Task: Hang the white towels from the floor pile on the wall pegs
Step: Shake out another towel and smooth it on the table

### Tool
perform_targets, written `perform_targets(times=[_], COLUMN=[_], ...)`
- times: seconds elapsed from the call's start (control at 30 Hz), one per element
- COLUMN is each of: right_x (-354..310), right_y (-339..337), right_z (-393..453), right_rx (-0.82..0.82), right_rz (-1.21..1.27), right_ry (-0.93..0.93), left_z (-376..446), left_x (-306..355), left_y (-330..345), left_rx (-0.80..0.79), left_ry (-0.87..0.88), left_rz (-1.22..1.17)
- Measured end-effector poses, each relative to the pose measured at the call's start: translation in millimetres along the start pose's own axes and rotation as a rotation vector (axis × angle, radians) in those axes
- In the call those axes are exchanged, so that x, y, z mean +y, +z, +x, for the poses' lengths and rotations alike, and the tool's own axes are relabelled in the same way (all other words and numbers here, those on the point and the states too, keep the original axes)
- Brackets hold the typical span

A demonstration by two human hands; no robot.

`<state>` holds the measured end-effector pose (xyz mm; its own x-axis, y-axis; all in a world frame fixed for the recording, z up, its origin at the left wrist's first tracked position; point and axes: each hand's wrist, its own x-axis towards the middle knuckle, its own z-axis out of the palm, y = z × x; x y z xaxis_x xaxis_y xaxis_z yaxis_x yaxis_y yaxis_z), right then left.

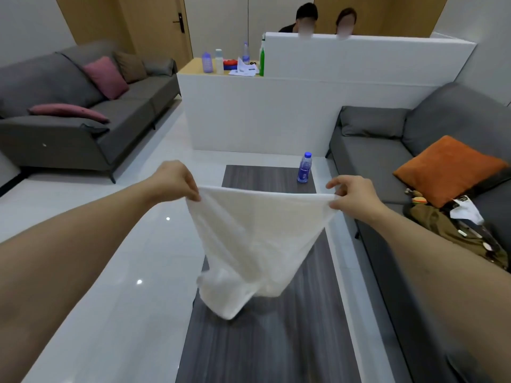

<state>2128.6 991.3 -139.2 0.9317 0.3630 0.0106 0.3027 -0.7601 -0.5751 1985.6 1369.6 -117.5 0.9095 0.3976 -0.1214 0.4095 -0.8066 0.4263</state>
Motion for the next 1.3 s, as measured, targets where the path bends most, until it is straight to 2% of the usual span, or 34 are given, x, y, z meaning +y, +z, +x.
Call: perform_targets(times=[0.1,0.2,0.4,0.57,0.67,0.8,0.97,1.13,1.3], right_x=[-26.0,-56.9,-121.2,-162.9,-165.4,-138.7,-77.9,-12.6,51.5], right_y=[-2.7,-11.4,-66.4,-131.9,-150.9,-144.5,-84.9,-9.3,57.5], right_z=[40.8,87.4,164.4,168.5,142.0,93.6,3.7,-117.8,-231.2], right_rx=[0.054,0.115,0.299,0.568,0.621,0.556,0.403,0.175,-0.073], right_rz=[-0.075,-0.128,-0.196,-0.119,-0.113,-0.154,-0.238,-0.295,-0.344], right_ry=[-0.012,-0.046,-0.137,-0.281,-0.361,-0.377,-0.288,-0.155,-0.027], left_z=[29.5,60.8,116.2,114.3,90.5,45.8,-39.1,-141.8,-240.7], left_x=[6.1,14.5,35.1,63.9,68.6,57.7,25.9,-14.0,-47.7], left_y=[-19.6,-45.8,-126.5,-196.9,-204.6,-168.0,-70.5,41.4,149.5], left_rx=[0.191,0.302,0.554,0.759,0.798,0.768,0.656,0.480,0.233], left_ry=[-0.010,0.019,0.122,0.254,0.278,0.284,0.186,0.064,-0.056], left_rz=[0.028,0.080,0.026,0.162,0.195,0.147,0.056,0.024,0.061])
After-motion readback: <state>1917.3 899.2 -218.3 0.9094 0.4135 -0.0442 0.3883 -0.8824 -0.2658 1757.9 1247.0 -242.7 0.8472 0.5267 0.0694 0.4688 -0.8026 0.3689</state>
